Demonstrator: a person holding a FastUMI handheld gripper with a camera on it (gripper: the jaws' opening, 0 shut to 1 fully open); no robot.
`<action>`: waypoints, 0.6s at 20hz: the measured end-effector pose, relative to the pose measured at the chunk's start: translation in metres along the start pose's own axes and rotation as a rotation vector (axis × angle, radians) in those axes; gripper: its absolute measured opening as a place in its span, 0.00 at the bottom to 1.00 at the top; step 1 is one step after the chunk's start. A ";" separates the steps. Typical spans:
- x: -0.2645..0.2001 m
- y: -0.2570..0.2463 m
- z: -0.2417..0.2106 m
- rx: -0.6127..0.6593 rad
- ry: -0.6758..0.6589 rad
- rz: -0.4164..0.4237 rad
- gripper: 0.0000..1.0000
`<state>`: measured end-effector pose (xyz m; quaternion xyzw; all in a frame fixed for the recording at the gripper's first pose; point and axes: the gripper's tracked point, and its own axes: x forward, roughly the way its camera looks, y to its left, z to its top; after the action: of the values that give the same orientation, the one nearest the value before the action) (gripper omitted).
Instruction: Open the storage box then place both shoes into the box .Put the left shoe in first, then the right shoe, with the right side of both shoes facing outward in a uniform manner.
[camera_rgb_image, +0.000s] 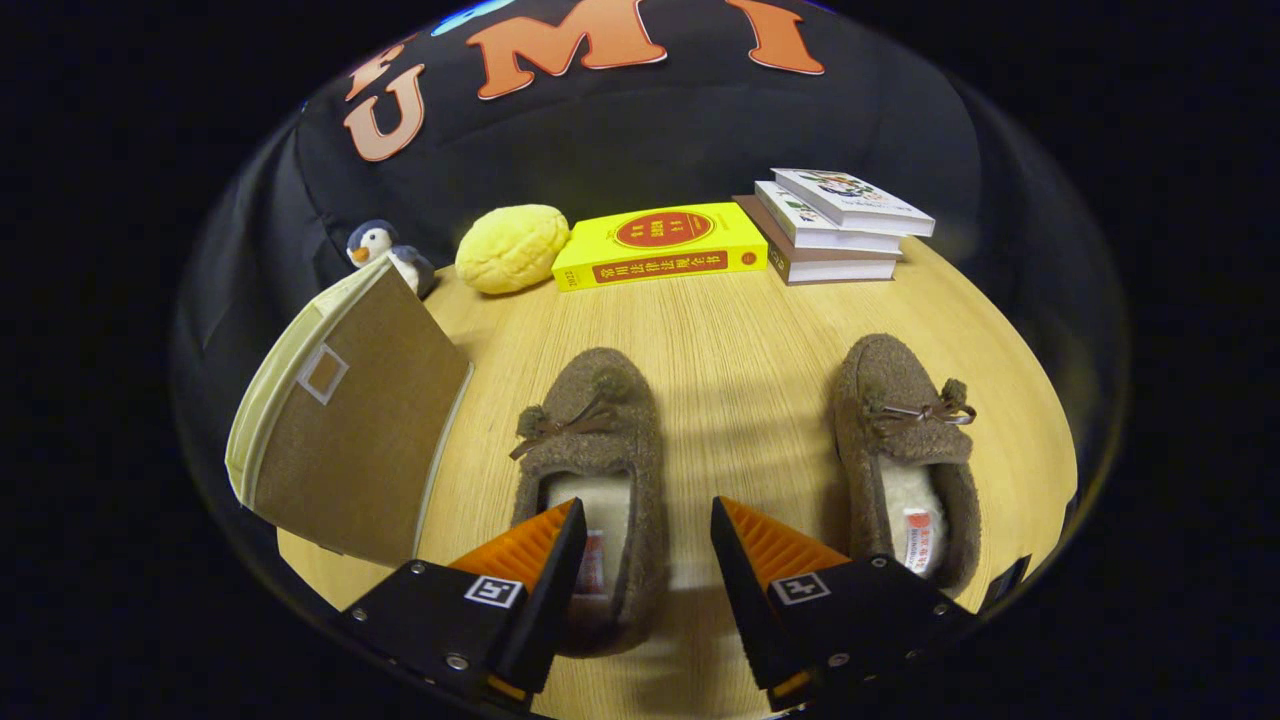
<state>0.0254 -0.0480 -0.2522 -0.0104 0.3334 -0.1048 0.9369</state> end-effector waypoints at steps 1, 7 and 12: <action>0.003 -0.002 -0.002 -0.005 0.005 -0.014 0.71; 0.007 0.002 -0.008 0.037 0.034 -0.030 0.06; -0.012 0.010 0.019 0.067 -0.028 -0.049 0.01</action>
<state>0.0303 -0.0366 -0.2310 0.0114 0.3160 -0.1386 0.9385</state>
